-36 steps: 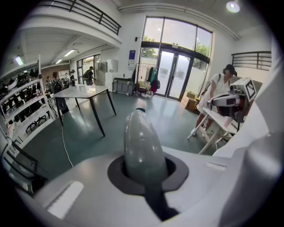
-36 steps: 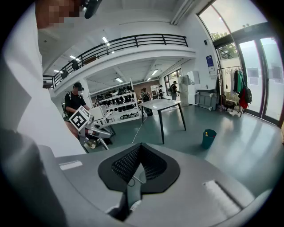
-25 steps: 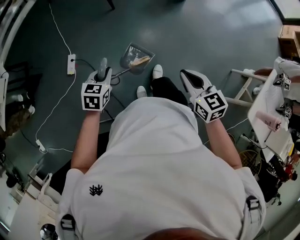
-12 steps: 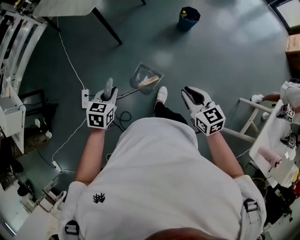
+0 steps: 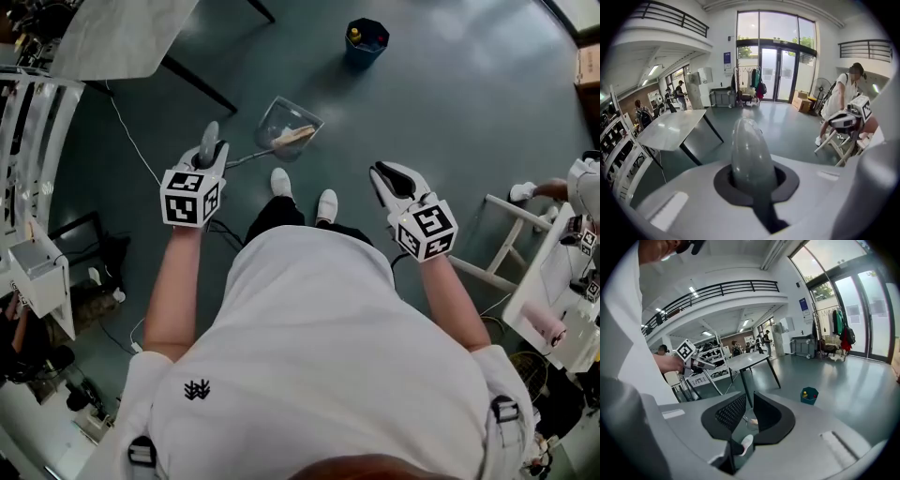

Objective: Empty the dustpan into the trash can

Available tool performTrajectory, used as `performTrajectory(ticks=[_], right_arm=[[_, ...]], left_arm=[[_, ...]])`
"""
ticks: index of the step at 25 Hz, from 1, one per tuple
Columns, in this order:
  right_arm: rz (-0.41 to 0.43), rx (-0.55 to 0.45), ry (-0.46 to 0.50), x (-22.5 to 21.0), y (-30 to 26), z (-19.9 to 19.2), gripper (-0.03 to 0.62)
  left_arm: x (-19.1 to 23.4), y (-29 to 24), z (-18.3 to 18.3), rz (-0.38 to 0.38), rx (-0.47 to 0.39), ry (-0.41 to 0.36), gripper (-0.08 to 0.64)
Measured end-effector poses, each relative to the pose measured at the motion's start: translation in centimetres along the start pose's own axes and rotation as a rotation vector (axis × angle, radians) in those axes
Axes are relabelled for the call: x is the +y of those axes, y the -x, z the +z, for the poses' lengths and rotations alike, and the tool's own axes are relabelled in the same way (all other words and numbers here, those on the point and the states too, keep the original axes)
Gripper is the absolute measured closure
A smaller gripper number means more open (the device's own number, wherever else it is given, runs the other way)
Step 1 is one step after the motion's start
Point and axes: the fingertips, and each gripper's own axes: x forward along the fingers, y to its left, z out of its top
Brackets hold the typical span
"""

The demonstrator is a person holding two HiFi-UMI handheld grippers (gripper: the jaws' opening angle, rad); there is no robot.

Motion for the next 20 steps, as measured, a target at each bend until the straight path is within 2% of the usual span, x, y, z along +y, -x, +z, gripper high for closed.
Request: performTrajectory(ticks=[4, 8, 12, 20], right_arm=[[-0.063, 0.0, -0.04, -3.0, -0.8, 0.4, 0.551], [-0.16, -0.001, -0.083, -6.1, -1.9, 1.2, 0.551], [-0.244, -0.003, -0.13, -8.5, -4.0, 3.3, 0.551], [-0.386, -0.043, -0.221, -11.6, -8.7, 7.8, 0.551]], left_arm=[[2.6, -4.1, 5.2, -0.024, -0.015, -0.037, 0.502], [5.2, -9.4, 11.0, -0.071, -0.04, -0.094, 0.502], [7.8, -15.0, 16.6, -0.125, -0.041, -0.15, 0.502], [9.7, -24.2, 27.5, -0.243, -0.044, -0.348, 0.502]])
